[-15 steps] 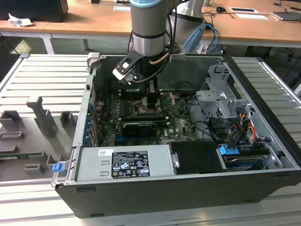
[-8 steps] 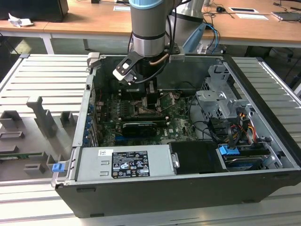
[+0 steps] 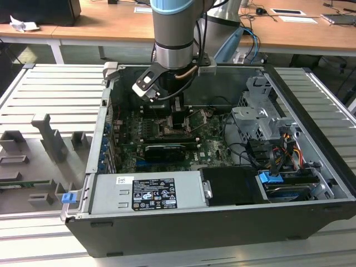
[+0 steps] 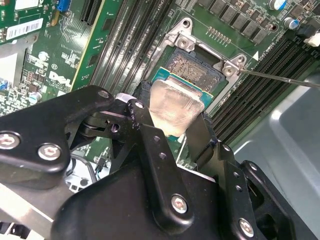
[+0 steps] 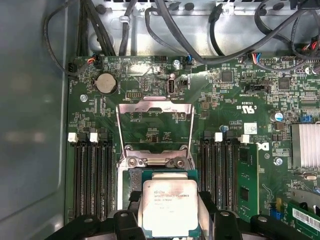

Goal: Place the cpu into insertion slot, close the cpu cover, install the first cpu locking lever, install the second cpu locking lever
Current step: 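Place the cpu into insertion slot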

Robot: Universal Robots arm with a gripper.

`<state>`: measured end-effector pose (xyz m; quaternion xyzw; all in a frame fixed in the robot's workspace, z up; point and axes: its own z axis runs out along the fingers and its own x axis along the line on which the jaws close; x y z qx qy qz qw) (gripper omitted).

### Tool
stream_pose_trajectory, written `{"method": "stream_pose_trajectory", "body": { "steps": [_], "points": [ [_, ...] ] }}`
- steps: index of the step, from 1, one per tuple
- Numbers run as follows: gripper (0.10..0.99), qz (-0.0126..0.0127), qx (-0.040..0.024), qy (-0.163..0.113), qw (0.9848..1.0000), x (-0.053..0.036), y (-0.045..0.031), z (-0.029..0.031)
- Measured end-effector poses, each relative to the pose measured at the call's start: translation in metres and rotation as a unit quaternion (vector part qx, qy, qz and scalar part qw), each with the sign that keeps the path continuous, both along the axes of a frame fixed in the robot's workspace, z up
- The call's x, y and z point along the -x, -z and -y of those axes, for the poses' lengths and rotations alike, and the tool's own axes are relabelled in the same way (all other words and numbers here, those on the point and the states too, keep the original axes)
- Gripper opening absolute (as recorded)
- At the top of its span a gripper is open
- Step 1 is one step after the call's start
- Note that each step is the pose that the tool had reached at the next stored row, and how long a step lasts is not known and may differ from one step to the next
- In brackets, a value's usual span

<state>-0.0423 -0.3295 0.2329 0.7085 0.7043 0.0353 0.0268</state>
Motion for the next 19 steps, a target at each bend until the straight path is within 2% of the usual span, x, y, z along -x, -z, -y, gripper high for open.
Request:
{"method": "stream_pose_trajectory", "body": {
  "steps": [9,19],
  "points": [
    [0.529,0.0,0.0,0.0,1.0,0.0031,0.0048,-0.0034],
    [0.529,0.0,0.0,0.0,1.0,0.0043,0.014,-0.0068]
  ]
}}
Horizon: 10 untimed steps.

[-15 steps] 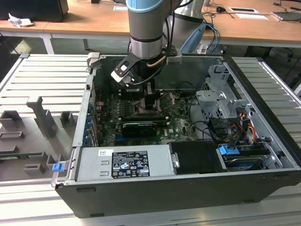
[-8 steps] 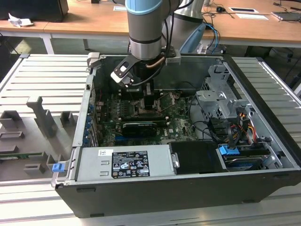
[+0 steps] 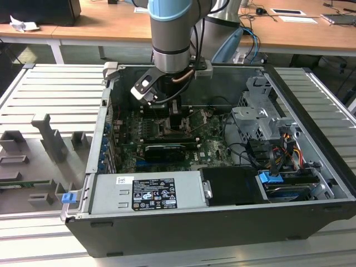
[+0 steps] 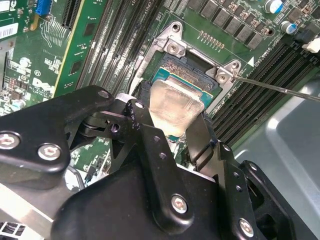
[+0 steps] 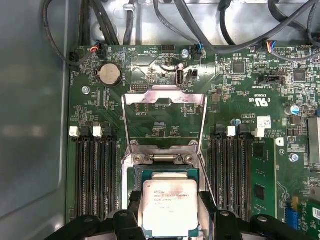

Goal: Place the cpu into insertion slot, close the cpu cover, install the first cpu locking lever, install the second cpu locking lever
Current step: 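Place the cpu into insertion slot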

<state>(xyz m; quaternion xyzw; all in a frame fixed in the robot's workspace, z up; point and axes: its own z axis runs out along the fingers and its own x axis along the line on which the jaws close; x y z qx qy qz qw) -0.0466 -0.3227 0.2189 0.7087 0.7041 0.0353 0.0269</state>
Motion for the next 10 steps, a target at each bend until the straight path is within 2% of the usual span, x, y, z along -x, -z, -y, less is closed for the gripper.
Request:
{"method": "stream_pose_trajectory", "body": {
  "steps": [5,10],
  "points": [
    [0.529,0.0,0.0001,0.0,1.0,0.0001,0.005,-0.0008],
    [0.529,0.0,0.0001,0.0,1.0,0.0001,0.0065,-0.0008]
  ]
}}
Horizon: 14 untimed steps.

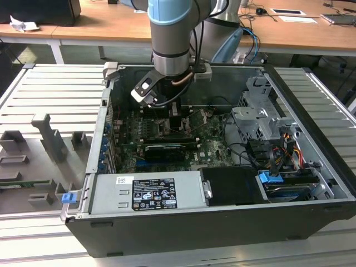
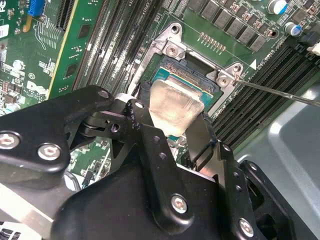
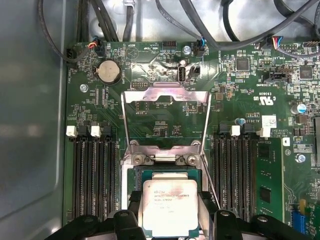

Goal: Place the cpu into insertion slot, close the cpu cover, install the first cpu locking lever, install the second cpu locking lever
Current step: 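Place the cpu into insertion slot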

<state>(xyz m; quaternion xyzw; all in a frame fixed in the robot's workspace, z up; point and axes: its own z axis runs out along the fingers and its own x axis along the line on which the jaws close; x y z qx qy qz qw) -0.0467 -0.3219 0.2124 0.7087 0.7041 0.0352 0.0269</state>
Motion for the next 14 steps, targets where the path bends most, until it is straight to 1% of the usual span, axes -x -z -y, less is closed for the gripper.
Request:
{"method": "stream_pose_trajectory", "body": {
  "steps": [14],
  "points": [
    [0.529,0.0,0.0001,0.0,1.0,0.0001,0.0037,-0.0003]
  ]
}}
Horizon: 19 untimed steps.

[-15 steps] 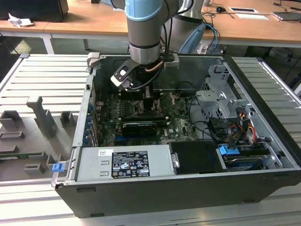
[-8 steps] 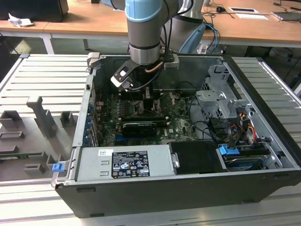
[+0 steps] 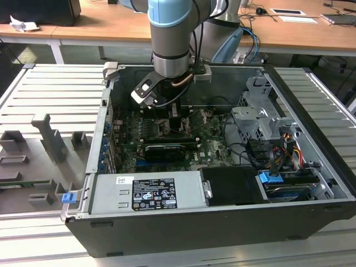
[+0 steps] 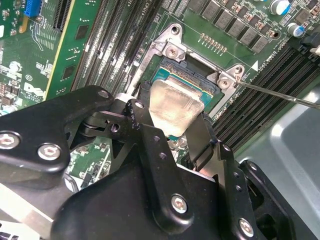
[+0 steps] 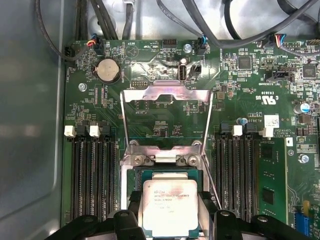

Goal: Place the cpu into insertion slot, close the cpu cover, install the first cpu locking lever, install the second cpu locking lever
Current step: 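Place the cpu into insertion slot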

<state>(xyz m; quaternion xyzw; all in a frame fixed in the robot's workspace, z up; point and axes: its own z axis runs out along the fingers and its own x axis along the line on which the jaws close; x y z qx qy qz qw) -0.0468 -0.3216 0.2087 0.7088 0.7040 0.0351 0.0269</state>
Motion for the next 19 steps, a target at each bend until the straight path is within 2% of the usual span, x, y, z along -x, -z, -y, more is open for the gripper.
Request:
{"method": "stream_pose_trajectory", "body": {
  "steps": [7,12,19],
  "points": [
    [0.529,0.0001,0.0,0.0,1.0,0.002,0.0006,-0.0007],
    [0.529,0.0001,0.0003,0.0,1.0,0.002,0.0042,-0.0041],
    [0.529,0.0,0.0005,0.0,1.0,0.002,0.0074,-0.0053]
  ]
}}
